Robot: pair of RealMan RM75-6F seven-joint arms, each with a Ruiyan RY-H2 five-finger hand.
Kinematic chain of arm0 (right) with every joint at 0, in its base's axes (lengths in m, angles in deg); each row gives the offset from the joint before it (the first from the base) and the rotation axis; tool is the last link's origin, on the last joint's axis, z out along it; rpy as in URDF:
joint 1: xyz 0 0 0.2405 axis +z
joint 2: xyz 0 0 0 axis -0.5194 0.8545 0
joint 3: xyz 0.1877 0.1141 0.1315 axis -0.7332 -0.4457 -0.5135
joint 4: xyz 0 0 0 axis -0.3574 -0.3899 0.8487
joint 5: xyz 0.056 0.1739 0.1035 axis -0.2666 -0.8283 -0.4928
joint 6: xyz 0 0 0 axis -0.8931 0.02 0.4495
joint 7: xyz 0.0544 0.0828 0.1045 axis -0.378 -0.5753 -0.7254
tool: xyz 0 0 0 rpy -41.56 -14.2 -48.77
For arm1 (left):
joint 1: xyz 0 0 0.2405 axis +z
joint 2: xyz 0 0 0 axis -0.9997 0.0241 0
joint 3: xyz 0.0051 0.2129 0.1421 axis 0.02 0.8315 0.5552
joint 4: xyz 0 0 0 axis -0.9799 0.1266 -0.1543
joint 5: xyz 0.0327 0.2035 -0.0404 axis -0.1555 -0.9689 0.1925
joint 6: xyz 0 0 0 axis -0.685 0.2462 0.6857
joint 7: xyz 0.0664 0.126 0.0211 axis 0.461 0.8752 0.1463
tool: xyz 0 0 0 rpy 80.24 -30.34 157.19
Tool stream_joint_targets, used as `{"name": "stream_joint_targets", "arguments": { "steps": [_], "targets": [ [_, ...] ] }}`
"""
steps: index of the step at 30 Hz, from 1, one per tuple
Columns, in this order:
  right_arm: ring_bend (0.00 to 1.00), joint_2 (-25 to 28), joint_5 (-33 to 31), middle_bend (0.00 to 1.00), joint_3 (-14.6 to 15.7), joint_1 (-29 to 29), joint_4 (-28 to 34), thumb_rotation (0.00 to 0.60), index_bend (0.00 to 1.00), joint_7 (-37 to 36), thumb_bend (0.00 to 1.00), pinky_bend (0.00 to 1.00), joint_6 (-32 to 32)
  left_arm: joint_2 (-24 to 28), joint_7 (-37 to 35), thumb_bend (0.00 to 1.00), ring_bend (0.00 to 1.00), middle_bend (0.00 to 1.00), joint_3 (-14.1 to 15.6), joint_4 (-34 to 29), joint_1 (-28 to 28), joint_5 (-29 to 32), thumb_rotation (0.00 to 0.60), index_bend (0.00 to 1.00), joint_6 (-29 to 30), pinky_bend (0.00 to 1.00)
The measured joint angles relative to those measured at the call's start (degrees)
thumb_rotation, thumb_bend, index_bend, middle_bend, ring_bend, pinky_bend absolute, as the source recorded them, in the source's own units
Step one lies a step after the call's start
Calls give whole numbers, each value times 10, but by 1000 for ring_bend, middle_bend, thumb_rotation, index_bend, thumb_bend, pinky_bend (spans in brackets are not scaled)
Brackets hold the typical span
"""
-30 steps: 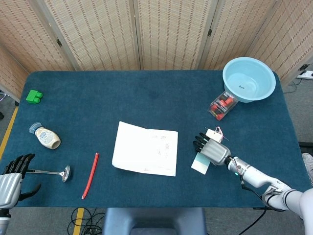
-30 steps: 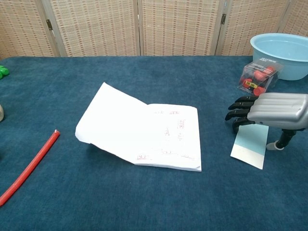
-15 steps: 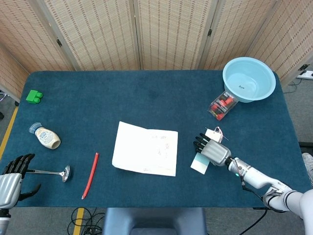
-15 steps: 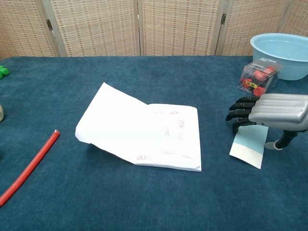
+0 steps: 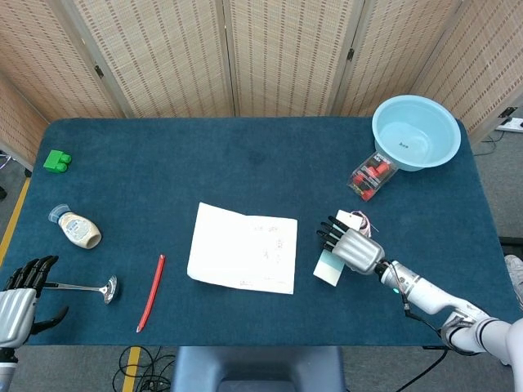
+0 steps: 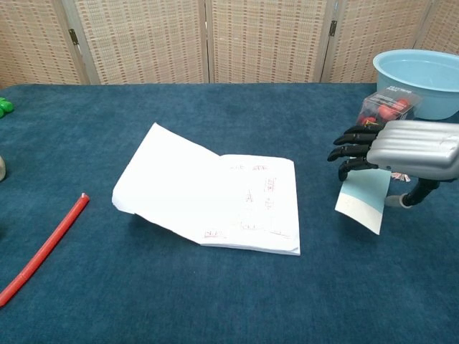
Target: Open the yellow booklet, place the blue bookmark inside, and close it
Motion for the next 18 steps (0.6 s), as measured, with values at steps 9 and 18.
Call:
{"name": "stream_joint_targets", "arguments": {
  "steps": [9,18],
  "targets": [
    [0,5,29,104,-20,36,41,600,306,25,238,0,-11,3,-2,264,107,118,0,-4,1,-2,600,91,2,159],
    [0,-41,71,104,-25,97,19,600,306,35,228,0,15,7,-5,264,107,117,0,-6,3,-1,600,91,6,159]
  ]
}}
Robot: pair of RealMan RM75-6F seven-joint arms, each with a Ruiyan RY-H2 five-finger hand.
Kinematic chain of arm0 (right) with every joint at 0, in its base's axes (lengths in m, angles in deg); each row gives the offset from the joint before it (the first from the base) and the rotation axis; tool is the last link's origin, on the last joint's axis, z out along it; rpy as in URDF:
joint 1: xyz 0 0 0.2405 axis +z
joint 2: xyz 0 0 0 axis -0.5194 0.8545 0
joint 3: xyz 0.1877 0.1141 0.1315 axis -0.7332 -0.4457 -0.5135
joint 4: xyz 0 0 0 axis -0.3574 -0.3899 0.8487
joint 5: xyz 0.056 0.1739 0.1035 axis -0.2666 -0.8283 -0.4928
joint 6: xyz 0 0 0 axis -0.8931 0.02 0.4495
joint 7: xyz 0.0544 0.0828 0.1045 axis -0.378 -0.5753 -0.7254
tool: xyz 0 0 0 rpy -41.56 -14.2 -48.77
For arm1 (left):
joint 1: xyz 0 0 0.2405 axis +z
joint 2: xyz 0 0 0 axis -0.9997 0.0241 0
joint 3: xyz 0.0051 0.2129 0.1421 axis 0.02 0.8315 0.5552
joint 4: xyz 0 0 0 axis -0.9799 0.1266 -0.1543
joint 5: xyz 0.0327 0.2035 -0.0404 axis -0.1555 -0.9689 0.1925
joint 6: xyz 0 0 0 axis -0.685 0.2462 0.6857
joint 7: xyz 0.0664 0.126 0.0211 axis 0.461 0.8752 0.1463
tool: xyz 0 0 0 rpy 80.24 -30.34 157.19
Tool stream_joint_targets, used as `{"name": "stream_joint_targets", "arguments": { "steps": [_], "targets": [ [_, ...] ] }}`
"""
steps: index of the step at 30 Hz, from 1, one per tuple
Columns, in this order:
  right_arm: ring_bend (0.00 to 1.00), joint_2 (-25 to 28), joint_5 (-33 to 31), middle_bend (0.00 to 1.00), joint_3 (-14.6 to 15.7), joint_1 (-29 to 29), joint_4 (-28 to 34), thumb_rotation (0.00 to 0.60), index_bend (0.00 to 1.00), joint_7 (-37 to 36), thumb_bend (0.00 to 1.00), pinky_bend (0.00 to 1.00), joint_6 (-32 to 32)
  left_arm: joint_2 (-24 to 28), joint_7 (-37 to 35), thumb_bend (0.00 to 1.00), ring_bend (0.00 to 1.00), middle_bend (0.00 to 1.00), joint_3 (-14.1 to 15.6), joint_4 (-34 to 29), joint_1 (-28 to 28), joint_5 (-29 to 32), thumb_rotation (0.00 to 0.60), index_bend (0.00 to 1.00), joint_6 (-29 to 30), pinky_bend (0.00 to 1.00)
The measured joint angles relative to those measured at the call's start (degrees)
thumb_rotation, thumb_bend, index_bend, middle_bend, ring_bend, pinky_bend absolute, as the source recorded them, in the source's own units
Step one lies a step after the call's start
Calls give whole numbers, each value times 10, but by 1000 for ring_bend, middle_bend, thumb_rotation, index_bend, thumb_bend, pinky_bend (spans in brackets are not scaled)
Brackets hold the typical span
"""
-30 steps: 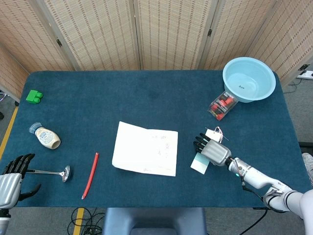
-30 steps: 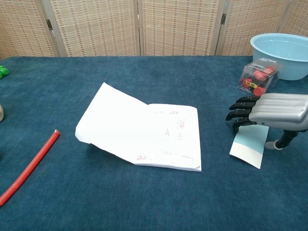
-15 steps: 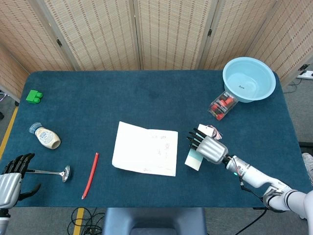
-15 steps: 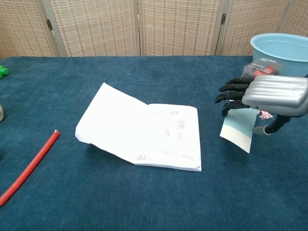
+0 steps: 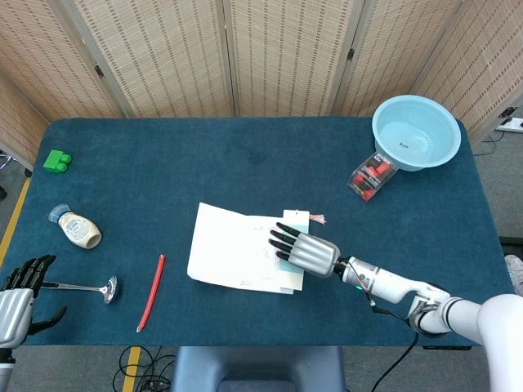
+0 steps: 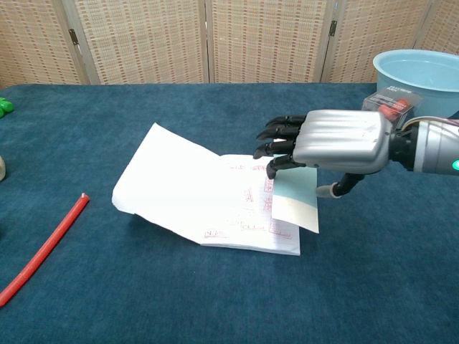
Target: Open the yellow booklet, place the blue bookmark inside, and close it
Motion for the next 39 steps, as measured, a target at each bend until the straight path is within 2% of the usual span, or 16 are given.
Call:
{"name": "stream_joint_targets", "arguments": {
  "steps": [12,21,39],
  "targets": [
    [0,-70,24,104,0,55,-106,600,306,-49,180,0,2,2,-5,264,107,117,1,4,6,7,600,91,1,159],
    [0,-100,26,104,-2,91,-158,600,306,-77,174,0,-8,3,-5,264,107,117,1,4,7,12,600,91,-1,159],
    [0,-131,-3,104,14,91,-146,600,306,-59,169,0,15,0,-5,264,107,117,1,8,6,13,600,91,-7,159]
  ]
}}
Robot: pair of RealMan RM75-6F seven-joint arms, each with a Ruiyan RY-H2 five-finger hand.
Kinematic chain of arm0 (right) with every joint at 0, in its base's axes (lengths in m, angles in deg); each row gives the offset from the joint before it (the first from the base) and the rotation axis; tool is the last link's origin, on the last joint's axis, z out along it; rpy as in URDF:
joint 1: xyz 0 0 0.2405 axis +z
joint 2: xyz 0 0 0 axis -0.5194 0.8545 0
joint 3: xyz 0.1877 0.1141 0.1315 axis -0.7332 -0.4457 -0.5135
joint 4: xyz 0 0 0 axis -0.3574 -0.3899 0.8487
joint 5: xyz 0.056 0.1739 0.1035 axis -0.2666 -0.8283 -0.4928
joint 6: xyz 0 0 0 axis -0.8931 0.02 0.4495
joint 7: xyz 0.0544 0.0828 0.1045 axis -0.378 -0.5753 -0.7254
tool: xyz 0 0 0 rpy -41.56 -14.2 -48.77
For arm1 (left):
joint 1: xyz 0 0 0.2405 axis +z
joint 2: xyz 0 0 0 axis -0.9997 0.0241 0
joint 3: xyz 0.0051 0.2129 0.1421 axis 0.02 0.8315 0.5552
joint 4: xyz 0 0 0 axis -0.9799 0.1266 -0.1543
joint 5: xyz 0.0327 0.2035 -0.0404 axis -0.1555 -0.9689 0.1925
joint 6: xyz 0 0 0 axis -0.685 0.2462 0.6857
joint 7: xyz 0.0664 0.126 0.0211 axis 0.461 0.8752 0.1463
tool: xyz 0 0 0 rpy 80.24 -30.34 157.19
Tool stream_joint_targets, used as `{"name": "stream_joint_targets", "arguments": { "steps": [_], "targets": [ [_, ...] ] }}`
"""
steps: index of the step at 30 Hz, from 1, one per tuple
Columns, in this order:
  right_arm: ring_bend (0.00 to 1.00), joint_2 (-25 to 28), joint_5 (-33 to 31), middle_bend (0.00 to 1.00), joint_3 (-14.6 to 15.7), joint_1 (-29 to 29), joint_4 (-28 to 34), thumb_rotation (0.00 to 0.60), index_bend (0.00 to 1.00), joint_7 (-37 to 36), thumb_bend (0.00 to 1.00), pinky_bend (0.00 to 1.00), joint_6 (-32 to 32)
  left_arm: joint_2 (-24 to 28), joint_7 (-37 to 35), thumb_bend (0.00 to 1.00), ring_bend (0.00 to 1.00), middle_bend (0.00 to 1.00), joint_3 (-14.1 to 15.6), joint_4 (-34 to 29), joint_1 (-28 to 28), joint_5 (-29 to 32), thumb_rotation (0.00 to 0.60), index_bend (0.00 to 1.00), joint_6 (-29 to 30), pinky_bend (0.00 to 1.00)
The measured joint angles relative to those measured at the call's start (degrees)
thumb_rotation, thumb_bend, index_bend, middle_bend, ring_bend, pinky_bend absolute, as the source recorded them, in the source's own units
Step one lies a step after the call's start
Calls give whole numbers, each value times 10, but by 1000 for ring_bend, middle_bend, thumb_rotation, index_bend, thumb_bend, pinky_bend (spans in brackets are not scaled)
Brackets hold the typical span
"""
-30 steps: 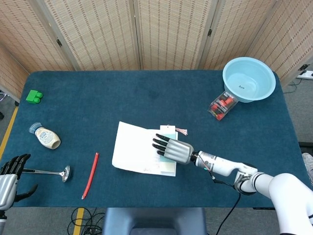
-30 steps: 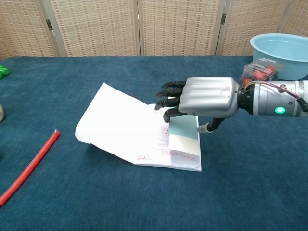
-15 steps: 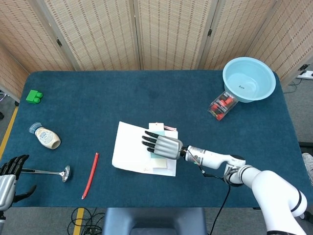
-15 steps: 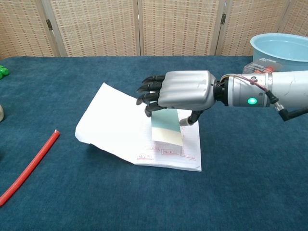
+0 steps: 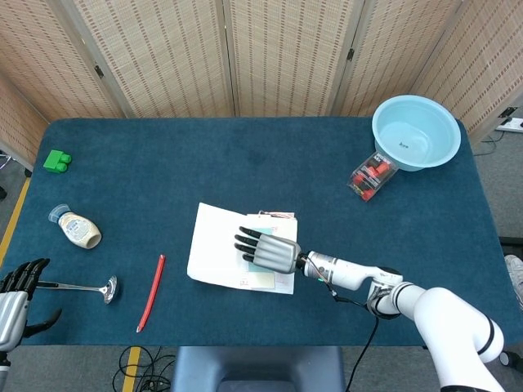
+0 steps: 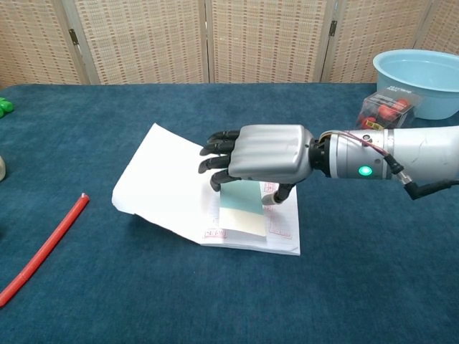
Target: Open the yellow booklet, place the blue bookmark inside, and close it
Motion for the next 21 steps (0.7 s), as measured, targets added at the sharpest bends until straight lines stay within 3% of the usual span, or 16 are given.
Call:
{"name": "stream_joint_targets", "arguments": {
  "steps": [21],
  "targets": [
    [0,-1,-37,103,-14,2,43,600,306,66,141,0,36,-3,-9,264,107,117,1,9,2,0,600,91,-1,159]
  ]
}}
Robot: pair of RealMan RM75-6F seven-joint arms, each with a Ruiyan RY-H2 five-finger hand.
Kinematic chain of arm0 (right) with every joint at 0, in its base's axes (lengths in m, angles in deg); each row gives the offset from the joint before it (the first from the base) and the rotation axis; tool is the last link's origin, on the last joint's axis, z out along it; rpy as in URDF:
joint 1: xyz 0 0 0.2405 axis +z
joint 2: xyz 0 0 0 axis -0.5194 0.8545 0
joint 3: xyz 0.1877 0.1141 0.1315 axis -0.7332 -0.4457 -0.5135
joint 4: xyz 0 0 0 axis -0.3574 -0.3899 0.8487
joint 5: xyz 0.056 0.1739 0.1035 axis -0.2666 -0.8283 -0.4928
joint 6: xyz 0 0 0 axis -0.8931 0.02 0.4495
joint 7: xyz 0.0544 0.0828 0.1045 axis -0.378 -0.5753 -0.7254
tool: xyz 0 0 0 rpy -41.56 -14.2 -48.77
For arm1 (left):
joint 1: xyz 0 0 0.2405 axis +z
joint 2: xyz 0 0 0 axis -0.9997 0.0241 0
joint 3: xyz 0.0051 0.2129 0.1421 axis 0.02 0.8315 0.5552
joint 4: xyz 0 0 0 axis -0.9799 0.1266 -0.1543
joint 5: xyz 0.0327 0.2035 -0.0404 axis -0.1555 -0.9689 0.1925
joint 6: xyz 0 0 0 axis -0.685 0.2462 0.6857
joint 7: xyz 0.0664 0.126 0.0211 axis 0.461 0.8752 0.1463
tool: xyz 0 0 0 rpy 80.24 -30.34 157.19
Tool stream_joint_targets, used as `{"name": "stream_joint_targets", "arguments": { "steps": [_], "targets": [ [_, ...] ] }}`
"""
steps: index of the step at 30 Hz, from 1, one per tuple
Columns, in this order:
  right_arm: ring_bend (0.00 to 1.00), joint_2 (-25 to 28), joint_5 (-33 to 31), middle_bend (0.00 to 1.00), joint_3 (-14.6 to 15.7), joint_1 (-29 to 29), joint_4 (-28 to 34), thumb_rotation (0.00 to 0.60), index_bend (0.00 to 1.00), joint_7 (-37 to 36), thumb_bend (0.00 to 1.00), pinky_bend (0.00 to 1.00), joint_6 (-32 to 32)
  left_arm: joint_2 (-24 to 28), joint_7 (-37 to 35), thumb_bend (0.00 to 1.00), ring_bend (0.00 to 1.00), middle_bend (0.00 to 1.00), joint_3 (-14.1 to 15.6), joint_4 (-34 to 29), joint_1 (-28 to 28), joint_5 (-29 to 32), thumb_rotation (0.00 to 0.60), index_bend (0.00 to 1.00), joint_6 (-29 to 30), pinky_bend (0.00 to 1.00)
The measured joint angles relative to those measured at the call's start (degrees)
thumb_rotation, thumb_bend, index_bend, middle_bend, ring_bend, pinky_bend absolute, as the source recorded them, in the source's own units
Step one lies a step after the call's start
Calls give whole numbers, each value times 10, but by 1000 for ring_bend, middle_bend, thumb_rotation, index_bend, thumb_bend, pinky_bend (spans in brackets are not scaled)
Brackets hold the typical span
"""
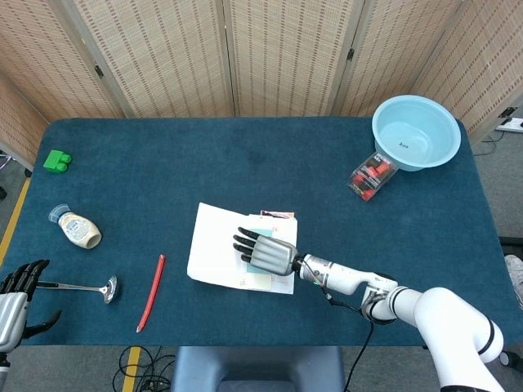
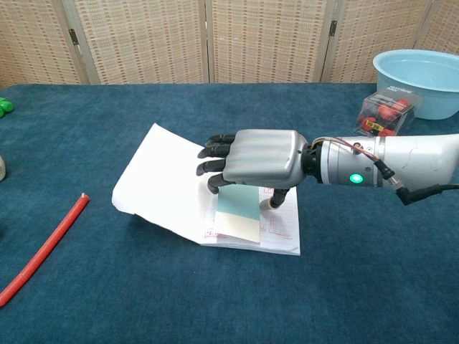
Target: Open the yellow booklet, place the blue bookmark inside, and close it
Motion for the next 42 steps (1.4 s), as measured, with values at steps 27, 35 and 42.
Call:
{"name": "stream_joint_targets", "arguments": {
  "steps": [27,35,42],
  "targets": [
    [0,-10,-15,81,-11,10,5,600,200,23,132,0,4,-1,-9,264,107,117,0,8,2,-1,600,91,1,159],
    [0,3,-27,73,-21,-3,30,600,184,25,176,0,-18,-1,-9,264,107,117,-1,7,1,-3,600,91,2,159],
    [0,57,-30,73,-15,-23,118,600,185,20,390,0,-41,1,-8,264,107,117,0,5,3,-4,600,91,4,159]
  ]
}}
